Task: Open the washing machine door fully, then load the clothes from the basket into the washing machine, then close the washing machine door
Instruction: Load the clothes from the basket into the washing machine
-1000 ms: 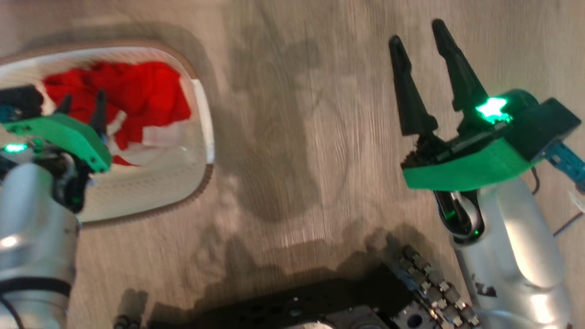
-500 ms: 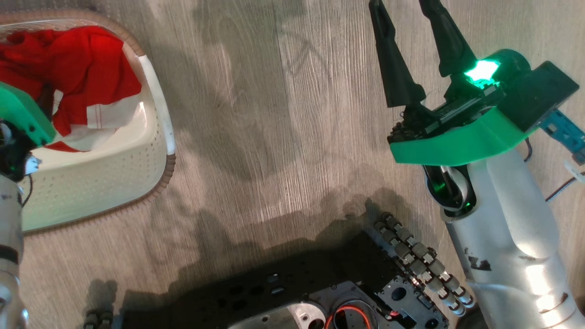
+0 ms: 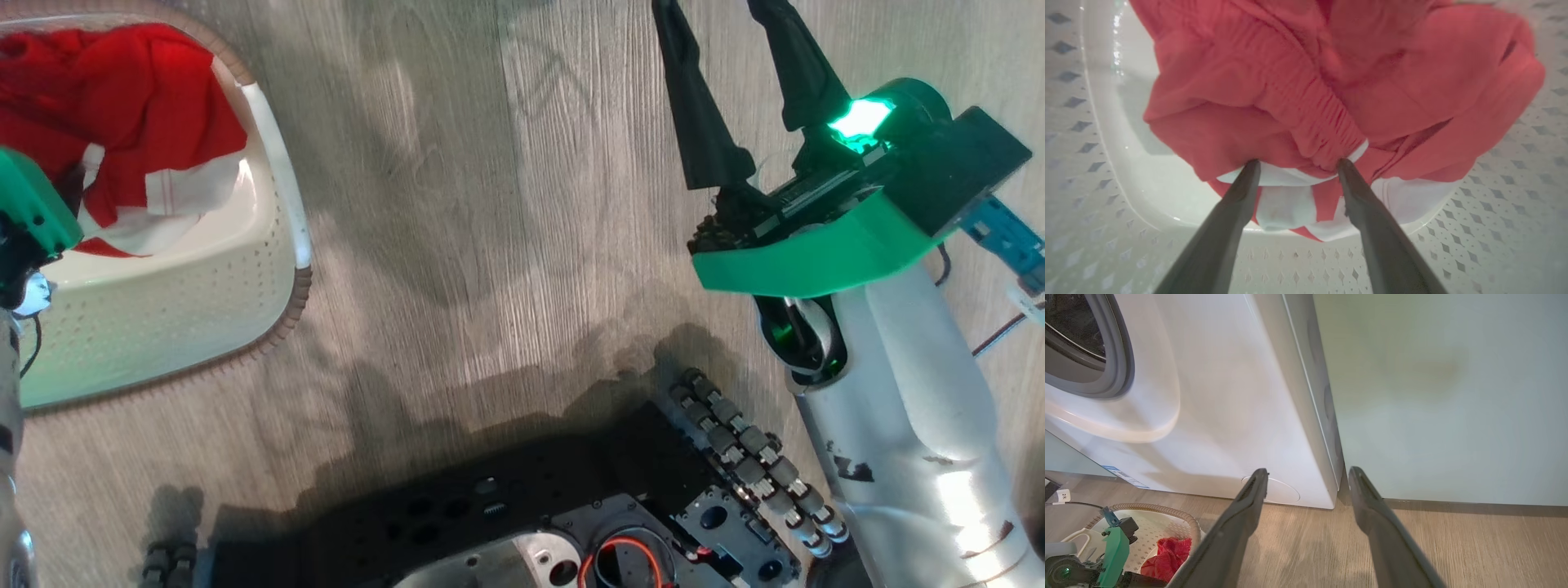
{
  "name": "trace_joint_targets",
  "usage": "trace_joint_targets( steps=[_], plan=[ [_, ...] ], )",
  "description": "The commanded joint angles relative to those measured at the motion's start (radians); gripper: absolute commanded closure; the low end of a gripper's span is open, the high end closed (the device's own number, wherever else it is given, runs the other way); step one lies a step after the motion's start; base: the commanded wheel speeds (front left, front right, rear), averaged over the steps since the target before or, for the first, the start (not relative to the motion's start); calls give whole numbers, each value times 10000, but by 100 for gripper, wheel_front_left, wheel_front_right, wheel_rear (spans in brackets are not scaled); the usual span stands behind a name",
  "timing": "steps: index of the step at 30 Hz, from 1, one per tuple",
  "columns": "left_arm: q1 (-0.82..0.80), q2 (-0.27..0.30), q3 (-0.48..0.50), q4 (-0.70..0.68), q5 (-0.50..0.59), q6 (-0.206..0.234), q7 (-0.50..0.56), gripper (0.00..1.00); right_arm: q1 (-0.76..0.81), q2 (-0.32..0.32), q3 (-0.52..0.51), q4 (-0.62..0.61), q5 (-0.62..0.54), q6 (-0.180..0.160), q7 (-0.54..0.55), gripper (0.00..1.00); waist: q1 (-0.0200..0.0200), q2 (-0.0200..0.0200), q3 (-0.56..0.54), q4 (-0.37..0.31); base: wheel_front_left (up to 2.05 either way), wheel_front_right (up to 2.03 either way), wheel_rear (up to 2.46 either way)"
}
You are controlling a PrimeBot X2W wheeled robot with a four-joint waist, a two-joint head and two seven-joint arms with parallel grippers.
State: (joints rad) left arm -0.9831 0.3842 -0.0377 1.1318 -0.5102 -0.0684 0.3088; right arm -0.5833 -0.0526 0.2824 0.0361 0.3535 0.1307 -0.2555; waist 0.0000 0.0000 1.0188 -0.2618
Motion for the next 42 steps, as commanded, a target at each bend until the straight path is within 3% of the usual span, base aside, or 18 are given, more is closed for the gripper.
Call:
trace_joint_targets(
  steps=[1,20,21,23,32,42],
  plan=[
    [113,536,79,38,40,-31,131,0,384,24,170,-309,-85,0,-62,0,0,0,166,-17,0,0,0],
    [-474,454,-154,515,59,112,-691,0,403,24,181,-523,-213,0,-55,0,0,0,712,-20,0,0,0],
    [-483,433,-139,560,33,130,-768,45,406,24,182,-527,-206,0,-51,0,0,0,707,-29,0,0,0],
    [-500,389,-121,632,-6,168,-931,100,424,24,188,-554,-175,0,-51,0,0,0,685,-39,0,0,0],
    [-429,165,-47,792,-155,254,-2064,100,483,24,37,-502,-126,0,-40,0,0,0,446,117,0,0,0],
    [513,-526,-323,729,-49,32,-3951,100,789,24,-265,-250,-302,0,-14,0,0,0,-928,851,0,0,0]
  ],
)
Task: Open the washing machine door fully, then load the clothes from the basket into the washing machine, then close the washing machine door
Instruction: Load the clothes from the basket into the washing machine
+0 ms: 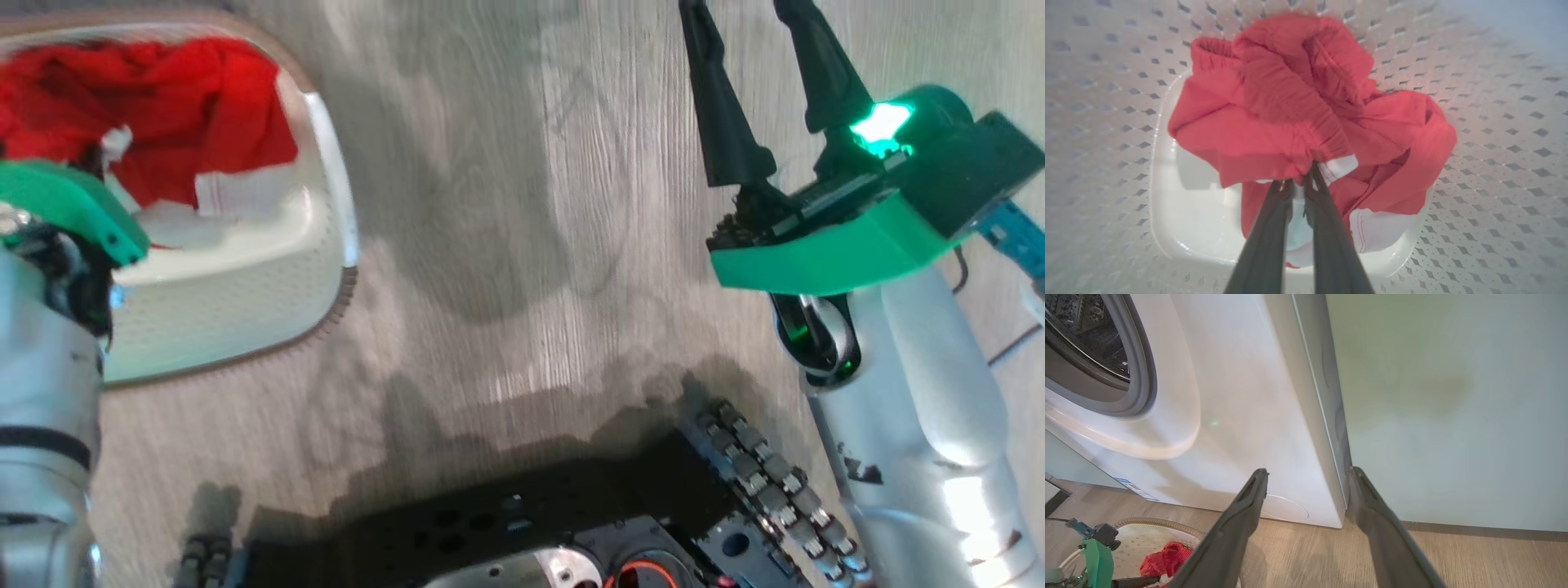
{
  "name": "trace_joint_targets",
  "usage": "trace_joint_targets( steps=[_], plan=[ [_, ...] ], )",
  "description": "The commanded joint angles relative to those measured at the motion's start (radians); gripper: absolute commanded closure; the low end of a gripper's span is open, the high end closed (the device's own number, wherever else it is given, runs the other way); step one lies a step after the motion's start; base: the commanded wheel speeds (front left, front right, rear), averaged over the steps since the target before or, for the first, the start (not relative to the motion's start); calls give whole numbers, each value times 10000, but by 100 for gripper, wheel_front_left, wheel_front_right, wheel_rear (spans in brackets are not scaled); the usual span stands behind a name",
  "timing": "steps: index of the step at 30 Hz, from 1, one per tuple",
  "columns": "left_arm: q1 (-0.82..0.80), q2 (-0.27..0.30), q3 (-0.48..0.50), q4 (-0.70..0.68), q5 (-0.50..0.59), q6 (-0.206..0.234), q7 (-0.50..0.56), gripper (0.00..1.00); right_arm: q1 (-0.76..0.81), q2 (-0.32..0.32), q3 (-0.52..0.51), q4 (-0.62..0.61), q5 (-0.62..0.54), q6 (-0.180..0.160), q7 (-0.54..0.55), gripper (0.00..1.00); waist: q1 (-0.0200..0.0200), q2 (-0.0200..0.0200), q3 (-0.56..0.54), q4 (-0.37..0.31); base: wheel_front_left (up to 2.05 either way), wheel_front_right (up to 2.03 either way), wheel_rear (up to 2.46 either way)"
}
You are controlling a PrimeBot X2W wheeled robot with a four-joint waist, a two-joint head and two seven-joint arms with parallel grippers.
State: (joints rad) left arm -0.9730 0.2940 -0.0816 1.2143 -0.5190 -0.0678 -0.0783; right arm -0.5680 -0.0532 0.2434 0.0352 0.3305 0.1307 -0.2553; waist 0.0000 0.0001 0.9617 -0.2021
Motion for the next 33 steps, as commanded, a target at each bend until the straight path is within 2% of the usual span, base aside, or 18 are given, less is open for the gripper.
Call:
trace_joint_targets(
  steps=[1,7,14,19,20,21,26,33],
  plan=[
    [517,318,50,-117,95,25,-268,100,690,30,89,-216,-92,0,4,0,0,-1,-523,323,0,0,0],
    [1111,-100,-303,-442,391,146,-1298,100,1107,30,-122,-109,-196,0,165,0,0,-1,-1522,692,0,0,0],
    [2006,-508,-402,-1708,564,412,-1784,100,1646,30,-519,-63,-272,0,337,0,0,-1,-2624,1050,0,0,0],
    [2859,-655,-139,-3605,655,770,-1828,100,2016,30,-767,-97,-341,0,470,0,0,-1,-3336,1276,0,0,0],
    [3302,-686,-25,-4537,741,889,-1830,100,2117,30,-810,-118,-361,0,521,0,0,-1,-3590,1325,0,0,0],
    [3302,-686,-25,-4537,741,889,-1830,100,2117,30,-810,-118,-361,0,521,0,0,-1,-3590,1325,0,0,0],
    [4303,-756,76,-6612,991,1150,-1832,100,2317,30,-915,-146,-418,0,624,0,0,-1,-4208,1444,0,0,0],
    [5350,-692,73,-8797,1211,1483,-1828,100,2584,30,-1081,-79,-444,0,699,0,0,-1,-5023,1504,0,0,0]
  ],
)
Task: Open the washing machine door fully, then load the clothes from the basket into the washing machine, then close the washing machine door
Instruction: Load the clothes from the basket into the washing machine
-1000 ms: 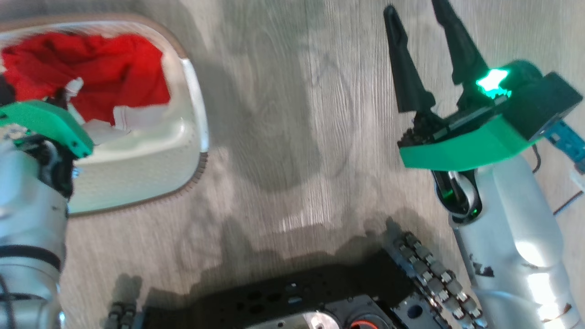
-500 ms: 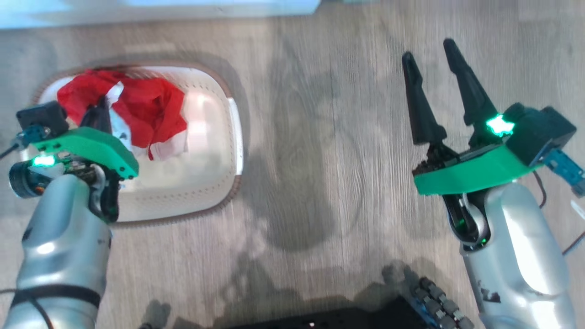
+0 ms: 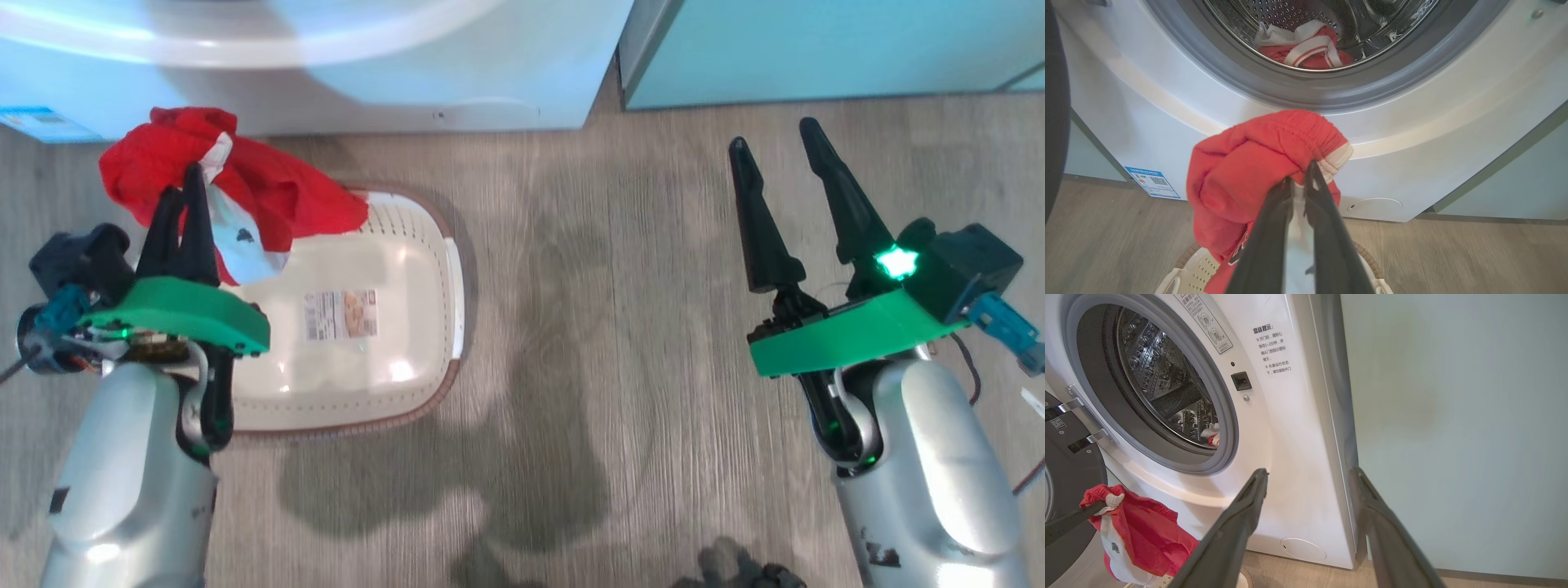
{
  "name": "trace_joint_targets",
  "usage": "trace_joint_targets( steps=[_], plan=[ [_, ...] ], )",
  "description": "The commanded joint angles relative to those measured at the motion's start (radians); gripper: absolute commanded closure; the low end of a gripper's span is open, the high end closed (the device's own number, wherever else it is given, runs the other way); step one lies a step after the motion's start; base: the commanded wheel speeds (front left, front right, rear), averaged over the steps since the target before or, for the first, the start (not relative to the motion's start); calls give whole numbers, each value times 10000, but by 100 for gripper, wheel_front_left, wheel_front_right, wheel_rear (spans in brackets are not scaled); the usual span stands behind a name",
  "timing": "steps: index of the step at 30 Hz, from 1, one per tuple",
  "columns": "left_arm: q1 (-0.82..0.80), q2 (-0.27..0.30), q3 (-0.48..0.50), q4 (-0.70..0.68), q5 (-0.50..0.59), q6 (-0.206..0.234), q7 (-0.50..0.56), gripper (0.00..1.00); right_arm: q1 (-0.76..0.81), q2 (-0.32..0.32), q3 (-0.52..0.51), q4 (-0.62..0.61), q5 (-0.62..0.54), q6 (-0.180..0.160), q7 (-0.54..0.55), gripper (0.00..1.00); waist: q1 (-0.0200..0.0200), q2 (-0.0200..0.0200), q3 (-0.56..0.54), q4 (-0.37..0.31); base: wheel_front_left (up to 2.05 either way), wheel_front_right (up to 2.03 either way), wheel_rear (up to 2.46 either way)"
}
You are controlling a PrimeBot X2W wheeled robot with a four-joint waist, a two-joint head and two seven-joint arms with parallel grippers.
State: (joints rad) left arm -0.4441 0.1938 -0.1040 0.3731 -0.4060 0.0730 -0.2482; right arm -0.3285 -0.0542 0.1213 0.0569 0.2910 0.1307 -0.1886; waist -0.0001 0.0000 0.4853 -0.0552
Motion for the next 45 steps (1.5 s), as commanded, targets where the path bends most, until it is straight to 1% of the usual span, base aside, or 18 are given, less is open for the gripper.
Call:
trace_joint_targets(
  steps=[1,10,18,24,31,45],
  plan=[
    [201,339,256,-622,122,96,-94,100,234,40,114,-265,-47,0,38,0,1,0,-390,34,0,0,0],
    [1378,677,110,-2367,468,317,-11,100,855,40,-79,-111,-78,0,129,0,1,0,-1630,-34,0,0,0],
    [2179,914,55,-3238,682,509,67,100,1517,40,-228,-132,-38,0,332,0,1,0,-2619,-21,0,0,0],
    [2682,1019,-28,-3582,738,547,118,100,2010,40,-275,-231,-8,0,509,0,1,0,-3292,-13,0,0,0],
    [3152,1254,-199,-3775,844,533,418,100,2443,40,-272,-294,38,0,695,0,1,0,-3867,-100,0,0,0],
    [3663,1379,-405,-4211,933,693,723,100,2666,40,-342,-329,76,0,841,0,1,0,-4144,-65,0,0,0]
  ],
)
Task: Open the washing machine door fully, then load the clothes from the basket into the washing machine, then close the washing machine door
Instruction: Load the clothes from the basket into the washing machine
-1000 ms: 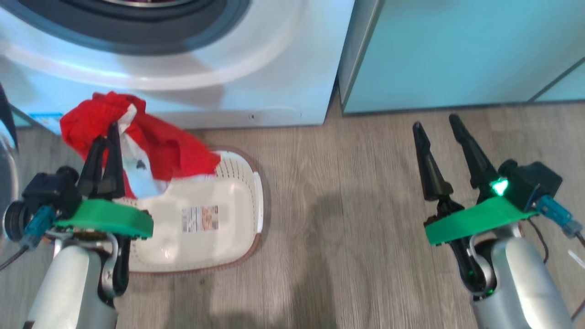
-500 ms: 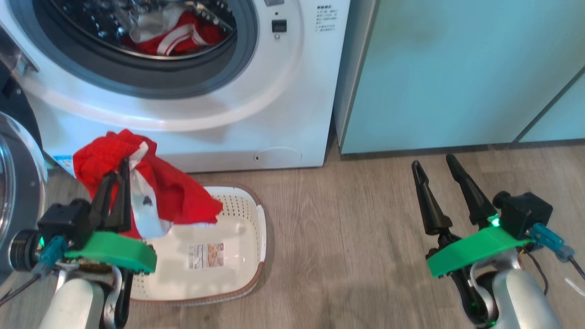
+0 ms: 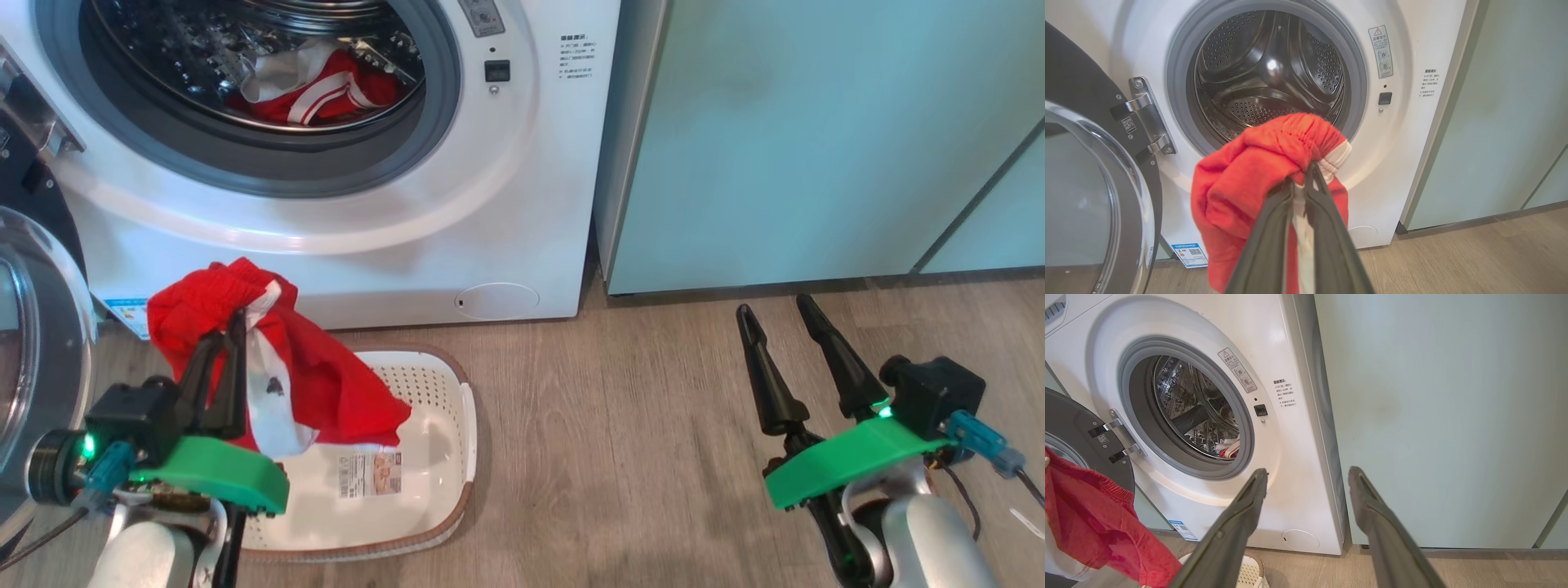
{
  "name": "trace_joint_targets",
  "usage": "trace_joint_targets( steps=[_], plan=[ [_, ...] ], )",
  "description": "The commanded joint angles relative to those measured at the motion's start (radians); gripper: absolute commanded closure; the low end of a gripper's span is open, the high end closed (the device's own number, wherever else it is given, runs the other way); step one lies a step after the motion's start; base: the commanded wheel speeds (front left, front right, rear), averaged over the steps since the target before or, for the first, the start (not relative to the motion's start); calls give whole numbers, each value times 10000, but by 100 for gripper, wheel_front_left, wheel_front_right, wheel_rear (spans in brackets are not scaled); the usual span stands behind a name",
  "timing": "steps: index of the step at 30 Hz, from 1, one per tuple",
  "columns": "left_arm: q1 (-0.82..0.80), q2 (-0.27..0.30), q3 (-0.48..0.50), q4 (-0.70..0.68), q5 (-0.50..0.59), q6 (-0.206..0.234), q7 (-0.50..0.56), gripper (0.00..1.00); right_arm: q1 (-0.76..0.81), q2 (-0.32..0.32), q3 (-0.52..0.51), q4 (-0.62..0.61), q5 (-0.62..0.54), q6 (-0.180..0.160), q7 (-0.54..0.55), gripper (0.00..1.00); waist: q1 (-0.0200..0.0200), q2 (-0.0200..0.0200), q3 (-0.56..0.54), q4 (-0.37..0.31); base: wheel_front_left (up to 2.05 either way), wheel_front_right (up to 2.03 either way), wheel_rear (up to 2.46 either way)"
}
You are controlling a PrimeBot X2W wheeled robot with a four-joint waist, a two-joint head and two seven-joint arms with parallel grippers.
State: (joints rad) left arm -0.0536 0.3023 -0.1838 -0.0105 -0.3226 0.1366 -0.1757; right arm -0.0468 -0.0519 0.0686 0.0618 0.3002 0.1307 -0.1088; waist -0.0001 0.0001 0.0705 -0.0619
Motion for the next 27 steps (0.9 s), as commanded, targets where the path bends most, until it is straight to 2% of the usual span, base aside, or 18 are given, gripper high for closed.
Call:
trace_joint_targets(
  steps=[1,16,27],
  plan=[
    [-232,296,379,-392,99,61,4,100,-149,17,173,-381,-32,0,49,0,1,-1,2,14,0,0,0],
    [-226,344,259,-422,78,143,15,100,-213,17,119,-458,-78,0,77,0,1,-1,86,142,0,0,0],
    [-628,354,135,-497,83,120,-26,100,-503,17,26,-715,-177,0,71,0,1,-1,823,386,0,0,0]
  ],
)
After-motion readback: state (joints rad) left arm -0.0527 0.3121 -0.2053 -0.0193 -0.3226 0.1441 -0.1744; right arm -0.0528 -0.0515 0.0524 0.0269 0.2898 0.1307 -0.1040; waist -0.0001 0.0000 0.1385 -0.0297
